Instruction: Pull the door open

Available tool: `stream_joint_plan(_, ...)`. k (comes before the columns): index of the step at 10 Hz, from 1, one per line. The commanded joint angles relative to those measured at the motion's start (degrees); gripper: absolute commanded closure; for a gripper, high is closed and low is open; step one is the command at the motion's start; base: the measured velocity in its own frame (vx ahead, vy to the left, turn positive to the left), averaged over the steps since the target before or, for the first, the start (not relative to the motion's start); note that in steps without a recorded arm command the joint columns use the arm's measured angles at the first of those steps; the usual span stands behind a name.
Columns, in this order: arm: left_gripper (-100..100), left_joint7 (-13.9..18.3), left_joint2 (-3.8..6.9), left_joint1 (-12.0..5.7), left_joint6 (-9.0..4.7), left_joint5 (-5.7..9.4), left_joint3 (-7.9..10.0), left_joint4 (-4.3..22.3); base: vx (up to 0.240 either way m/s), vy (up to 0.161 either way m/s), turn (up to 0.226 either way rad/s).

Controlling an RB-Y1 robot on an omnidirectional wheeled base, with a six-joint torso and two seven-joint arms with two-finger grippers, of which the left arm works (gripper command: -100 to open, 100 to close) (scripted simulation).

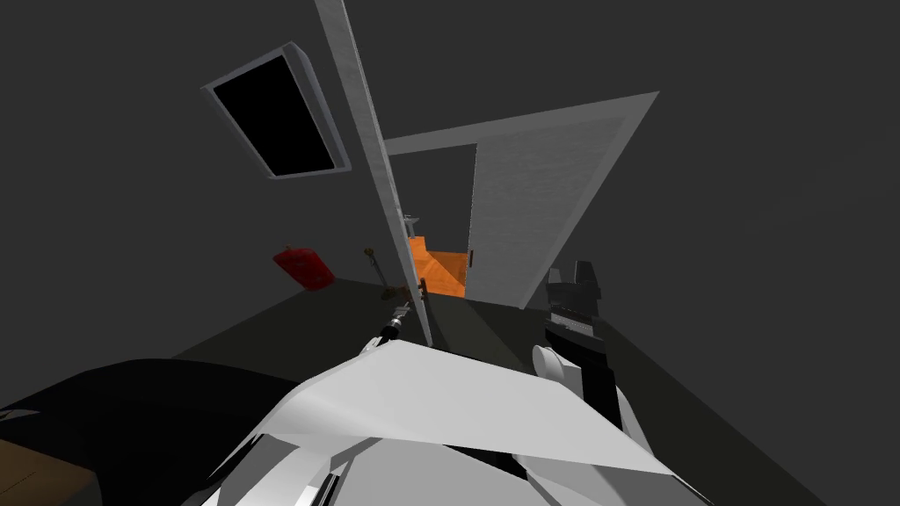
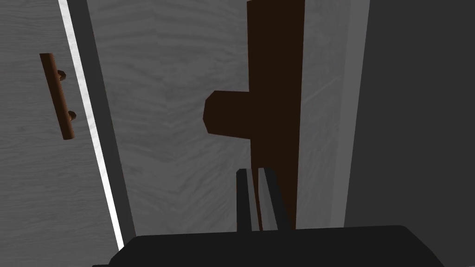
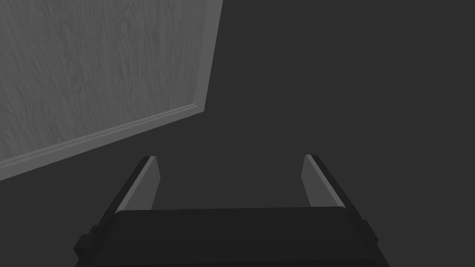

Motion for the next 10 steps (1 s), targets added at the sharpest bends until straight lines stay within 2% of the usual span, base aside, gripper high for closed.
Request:
stream_joint_plan(1, -100, -0.09, 1.11, -1.66, -1.02, 0.08, -0.97, 1.04, -0.092, 0.164, -0.096)
stream_joint_plan(2, -100, 0.02, 1.15, -1.78, -1.39, -0.03, -1.56, 1.03, -0.092, 0.142, -0.089)
stream_joint_plan(4, -100, 0.48, 1.35, -2.28, -2.92, -0.47, -3.98, 0.99, -0.097, 0.169, -0.108)
stream_joint_plan(5, -100, 0.48, 1.35, -2.28, -2.92, -0.47, -3.98, 0.99, -0.091, 0.100, -0.051)
stream_joint_plan(8, -100, 1.12, 1.62, -2.96, -5.01, -1.07, -7.29, 0.93, -0.063, 0.118, -0.073)
stream_joint_plan(9, -100, 1.12, 1.62, -2.96, -5.01, -1.07, -7.29, 0.93, -0.074, 0.116, -0.061)
stream_joint_plan(10, -100, 1.38, 1.73, -3.24, -5.87, -1.32, -8.66, 0.90, -0.076, 0.110, -0.071)
